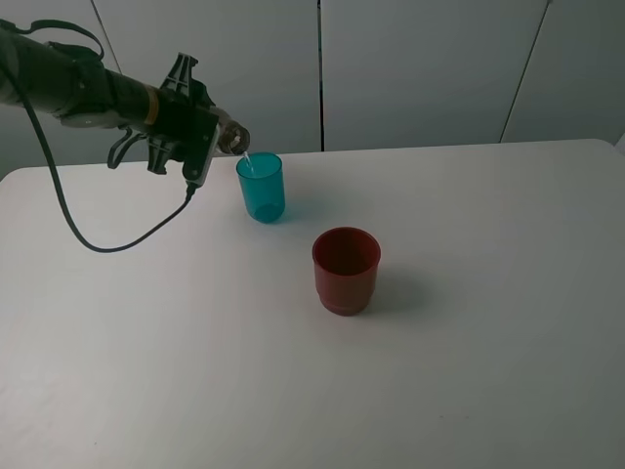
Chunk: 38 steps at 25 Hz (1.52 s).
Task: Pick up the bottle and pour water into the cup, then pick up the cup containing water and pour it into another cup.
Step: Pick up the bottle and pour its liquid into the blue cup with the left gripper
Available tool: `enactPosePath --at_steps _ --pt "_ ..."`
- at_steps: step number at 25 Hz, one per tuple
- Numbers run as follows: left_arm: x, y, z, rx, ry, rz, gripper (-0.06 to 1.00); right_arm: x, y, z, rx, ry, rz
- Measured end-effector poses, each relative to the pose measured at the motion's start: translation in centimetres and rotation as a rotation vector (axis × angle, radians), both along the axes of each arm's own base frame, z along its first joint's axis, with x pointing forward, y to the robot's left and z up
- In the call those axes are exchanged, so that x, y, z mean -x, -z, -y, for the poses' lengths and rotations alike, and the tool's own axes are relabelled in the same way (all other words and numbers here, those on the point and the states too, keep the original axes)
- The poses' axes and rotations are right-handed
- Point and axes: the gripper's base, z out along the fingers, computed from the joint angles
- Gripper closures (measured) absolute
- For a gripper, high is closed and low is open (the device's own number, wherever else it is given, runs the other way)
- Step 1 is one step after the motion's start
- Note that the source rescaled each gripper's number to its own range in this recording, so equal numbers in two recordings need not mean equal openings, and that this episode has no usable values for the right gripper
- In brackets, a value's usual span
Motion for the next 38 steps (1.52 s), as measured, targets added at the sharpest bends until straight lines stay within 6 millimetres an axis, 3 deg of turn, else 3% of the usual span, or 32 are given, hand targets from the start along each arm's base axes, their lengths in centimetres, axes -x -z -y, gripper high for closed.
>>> enactPosePath --at_steps 38 --pt "-1.0 -1.6 0.3 -0.115 0.090 0.090 0.92 0.0 0.0 0.0 0.000 0.000 0.000"
